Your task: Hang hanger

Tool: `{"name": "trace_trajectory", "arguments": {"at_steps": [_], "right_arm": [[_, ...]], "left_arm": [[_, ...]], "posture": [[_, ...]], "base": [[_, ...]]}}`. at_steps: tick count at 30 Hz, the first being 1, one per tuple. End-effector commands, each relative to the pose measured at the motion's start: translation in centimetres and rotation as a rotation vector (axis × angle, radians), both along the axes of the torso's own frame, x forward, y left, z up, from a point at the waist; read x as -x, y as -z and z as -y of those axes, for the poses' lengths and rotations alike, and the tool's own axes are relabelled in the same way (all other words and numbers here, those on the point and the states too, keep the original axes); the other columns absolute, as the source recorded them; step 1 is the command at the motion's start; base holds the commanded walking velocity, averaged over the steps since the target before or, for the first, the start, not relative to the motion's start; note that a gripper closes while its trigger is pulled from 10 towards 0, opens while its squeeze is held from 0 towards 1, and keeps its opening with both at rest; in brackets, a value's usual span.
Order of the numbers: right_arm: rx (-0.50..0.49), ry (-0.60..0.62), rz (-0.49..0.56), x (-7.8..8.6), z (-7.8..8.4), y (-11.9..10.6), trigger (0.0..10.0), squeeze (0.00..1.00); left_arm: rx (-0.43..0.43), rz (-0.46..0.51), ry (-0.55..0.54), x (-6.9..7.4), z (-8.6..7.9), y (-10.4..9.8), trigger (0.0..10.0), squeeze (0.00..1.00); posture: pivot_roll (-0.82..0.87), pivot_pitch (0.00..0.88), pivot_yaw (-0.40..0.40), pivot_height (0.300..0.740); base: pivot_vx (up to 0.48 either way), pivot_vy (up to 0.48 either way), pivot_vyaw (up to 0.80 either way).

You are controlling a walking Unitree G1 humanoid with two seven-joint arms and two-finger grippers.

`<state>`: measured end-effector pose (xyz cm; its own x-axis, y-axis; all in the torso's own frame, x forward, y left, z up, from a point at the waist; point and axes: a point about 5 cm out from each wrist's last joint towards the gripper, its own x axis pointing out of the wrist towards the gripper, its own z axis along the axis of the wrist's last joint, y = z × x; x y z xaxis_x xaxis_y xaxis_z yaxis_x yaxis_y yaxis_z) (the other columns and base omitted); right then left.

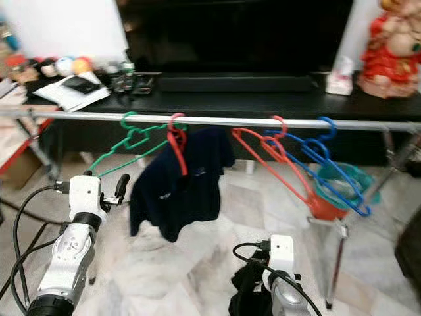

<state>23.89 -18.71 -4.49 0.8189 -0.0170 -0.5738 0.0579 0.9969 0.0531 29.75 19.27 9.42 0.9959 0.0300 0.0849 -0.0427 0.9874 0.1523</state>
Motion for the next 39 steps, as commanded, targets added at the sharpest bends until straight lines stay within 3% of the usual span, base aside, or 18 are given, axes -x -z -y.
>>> {"name": "trace_trajectory", "arguments": {"at_steps": [1, 7, 39], "right_arm": [[-0.011, -0.021, -0.006, -0.08, -0.66, 0.06, 10.0, 0.0], [0.012, -0.033, -0.053, 0.71, -0.45, 0.68, 10.0, 0.0], [0.0, -0.044, -0.059, 0.7, -0.55, 0.71, 10.0, 0.0]], "left_arm": [[0.001, 0.019, -0.005, -0.14, -0.22, -0.71, 10.0, 0.0], [0.003, 0.02, -0.006, -0.16, -0.21, -0.83, 10.0, 0.0], [0.001, 0.016, -0.012, -0.2, -0.45, -1.14, 10.0, 0.0]], "posture": [[0.0, 0.0, 0.049, 0.74], [0.01, 0.0, 0.049, 0.74], [0.01, 0.0, 0.049, 0.74]], "base": [[0.24, 0.0, 0.0], [0.243, 0.0, 0.0], [0.261, 0.0, 0.0]]}}
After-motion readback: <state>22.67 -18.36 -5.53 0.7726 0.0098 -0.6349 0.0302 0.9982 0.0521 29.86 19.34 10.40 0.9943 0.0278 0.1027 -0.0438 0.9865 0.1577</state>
